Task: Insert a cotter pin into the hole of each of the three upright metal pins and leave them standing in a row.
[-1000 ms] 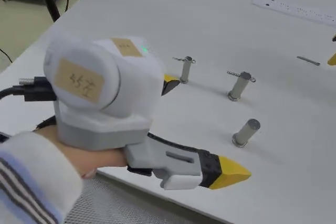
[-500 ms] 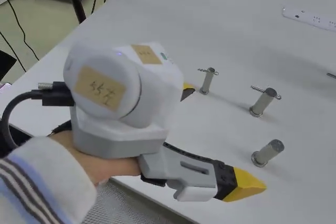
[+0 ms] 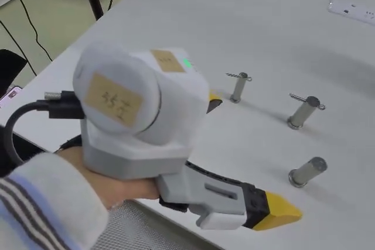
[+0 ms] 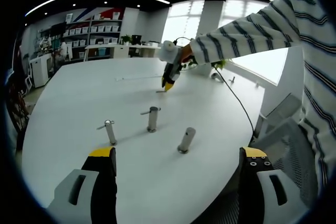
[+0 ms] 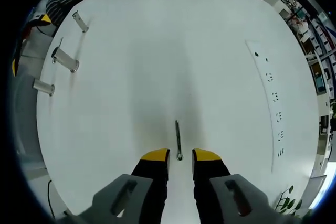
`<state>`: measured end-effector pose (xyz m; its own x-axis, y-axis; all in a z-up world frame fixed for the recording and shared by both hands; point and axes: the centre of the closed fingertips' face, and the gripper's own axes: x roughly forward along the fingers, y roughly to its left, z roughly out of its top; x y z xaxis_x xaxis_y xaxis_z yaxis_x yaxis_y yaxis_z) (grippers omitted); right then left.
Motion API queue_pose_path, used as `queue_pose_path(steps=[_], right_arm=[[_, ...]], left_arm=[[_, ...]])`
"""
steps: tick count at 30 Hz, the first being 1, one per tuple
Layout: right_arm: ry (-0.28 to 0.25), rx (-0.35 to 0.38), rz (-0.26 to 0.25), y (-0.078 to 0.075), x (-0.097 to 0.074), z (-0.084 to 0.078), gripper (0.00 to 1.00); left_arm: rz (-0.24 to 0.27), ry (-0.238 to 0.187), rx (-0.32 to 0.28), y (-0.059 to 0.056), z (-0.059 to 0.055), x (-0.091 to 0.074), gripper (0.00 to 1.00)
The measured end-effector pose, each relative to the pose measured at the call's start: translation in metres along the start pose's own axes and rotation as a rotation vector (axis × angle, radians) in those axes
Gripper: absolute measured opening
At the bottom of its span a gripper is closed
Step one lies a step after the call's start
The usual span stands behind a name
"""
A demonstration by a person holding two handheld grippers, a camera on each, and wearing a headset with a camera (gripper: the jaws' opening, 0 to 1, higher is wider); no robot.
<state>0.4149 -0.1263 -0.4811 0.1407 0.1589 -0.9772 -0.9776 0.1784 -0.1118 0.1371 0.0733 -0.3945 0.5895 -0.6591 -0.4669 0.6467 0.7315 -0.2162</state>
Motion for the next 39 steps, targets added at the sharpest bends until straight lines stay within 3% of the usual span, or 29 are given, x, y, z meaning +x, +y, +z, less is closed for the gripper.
queue_pose_path(steps=[13,21,31,35,39], right_arm=[[0.021,-0.060,0.023,0.010,0.004,0.002,0.04],[0.010,0.009,0.023,0.016,0.002,0.001,0.00],[0.016,-0.074,-0.043,-0.013,0.016,-0.005,0.00],[0.009,-0.067,-0.061,-0.016,0.014,-0.011,0.00],[-0.039,-0.080,-0.080,-0.014,0.003,-0.004,0.00]], left_arm=[[-0.006,0.017,-0.021,-0.001,-0.002,0.007,0.96],[-0.022,0.019,-0.015,-0.005,-0.002,0.008,0.95],[-0.020,0.018,-0.006,-0.007,-0.001,0.006,0.91],[-0.019,0.016,-0.003,-0.010,-0.001,0.005,0.91],[-0.029,0.017,0.033,-0.016,0.000,0.004,0.92]])
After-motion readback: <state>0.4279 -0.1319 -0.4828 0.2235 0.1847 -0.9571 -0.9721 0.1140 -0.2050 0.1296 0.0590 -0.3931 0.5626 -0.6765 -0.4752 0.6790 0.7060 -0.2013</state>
